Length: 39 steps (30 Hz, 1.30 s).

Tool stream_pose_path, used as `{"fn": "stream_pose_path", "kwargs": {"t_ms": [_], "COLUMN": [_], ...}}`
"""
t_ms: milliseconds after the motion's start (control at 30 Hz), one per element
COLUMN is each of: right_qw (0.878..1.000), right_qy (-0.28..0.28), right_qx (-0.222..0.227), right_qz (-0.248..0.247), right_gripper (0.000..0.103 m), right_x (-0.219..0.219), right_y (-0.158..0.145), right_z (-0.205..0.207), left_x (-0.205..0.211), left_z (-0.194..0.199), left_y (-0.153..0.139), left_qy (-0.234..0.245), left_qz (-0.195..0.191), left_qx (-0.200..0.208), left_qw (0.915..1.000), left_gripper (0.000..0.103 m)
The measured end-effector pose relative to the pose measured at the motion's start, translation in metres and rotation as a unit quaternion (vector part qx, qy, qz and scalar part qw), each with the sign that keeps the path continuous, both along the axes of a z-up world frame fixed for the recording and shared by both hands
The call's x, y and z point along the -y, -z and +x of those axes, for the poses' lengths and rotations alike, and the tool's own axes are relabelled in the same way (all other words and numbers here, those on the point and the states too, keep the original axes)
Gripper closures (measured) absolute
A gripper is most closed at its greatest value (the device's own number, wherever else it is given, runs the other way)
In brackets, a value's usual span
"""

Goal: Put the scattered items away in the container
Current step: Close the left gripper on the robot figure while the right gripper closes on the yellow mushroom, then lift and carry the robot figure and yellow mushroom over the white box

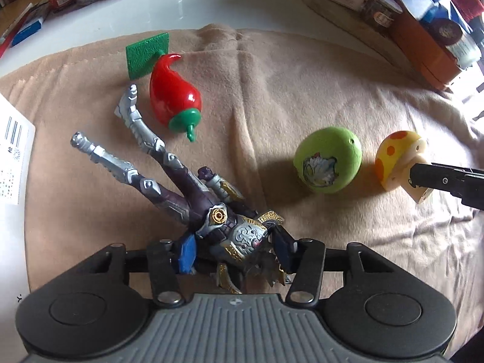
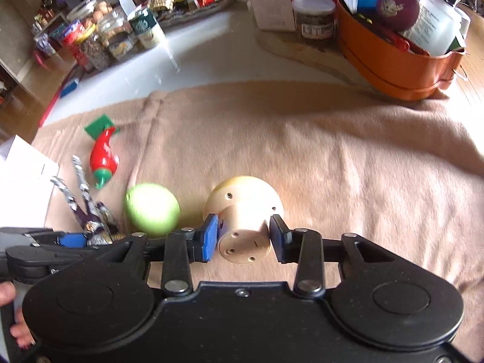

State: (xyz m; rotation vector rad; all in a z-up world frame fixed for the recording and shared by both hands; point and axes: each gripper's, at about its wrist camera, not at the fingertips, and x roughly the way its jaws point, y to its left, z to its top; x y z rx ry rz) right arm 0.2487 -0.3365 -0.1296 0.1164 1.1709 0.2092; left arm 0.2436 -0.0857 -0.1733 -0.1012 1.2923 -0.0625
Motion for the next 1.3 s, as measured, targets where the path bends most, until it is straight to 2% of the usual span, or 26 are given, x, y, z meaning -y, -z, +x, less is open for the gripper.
{"fn": "stream_pose_path", "kwargs": {"t_ms": [100, 400, 567, 700, 733, 767, 1000, 1300], "right_qw": [1.0, 1.0, 0.999, 0.999, 0.999, 0.999, 1.0, 0.999], "right_qy": [-0.012, 0.003, 0.011, 0.015, 0.016, 0.019, 0.03, 0.011], "right_qx": [-0.017, -0.029, -0.028, -0.021, -0.022, -0.022, 0.004, 0.043], "right_qz": [-0.006, 0.0, -0.011, -0.024, -0.023, -0.019, -0.005, 0.023], "right_gripper": [0.063, 0.061, 0.049, 0.051, 0.063, 0.063, 0.063, 0.063], "right_x": [-0.001, 0.007, 0.004, 0.001, 0.001, 0.002, 0.004, -0.019], "right_y": [0.006, 0.021, 0.028, 0.032, 0.032, 0.032, 0.01, -0.027], "right_z": [-0.01, -0.011, -0.005, -0.004, -0.004, -0.005, -0.015, -0.031], "left_x": [-0.003, -0.023, -0.021, -0.021, -0.021, -0.022, -0.019, -0.011], "left_z": [-0.006, -0.007, -0.011, -0.014, -0.015, -0.015, -0.024, -0.051], "left_y": [0.0, -0.004, -0.007, -0.01, -0.012, -0.014, -0.037, -0.068], "left_qy": [0.019, 0.01, 0.019, 0.024, 0.023, 0.021, 0.02, 0.028], "left_qz": [-0.008, -0.015, -0.011, 0.0, 0.002, 0.003, 0.018, 0.042], "left_qx": [-0.009, -0.01, -0.011, -0.004, 0.0, 0.004, 0.036, 0.081], "left_qw": [0.9997, 0.9998, 0.9997, 0.9997, 0.9997, 0.9998, 0.999, 0.9955], "left_gripper": [0.05, 0.051, 0.051, 0.051, 0.051, 0.051, 0.051, 0.051]}}
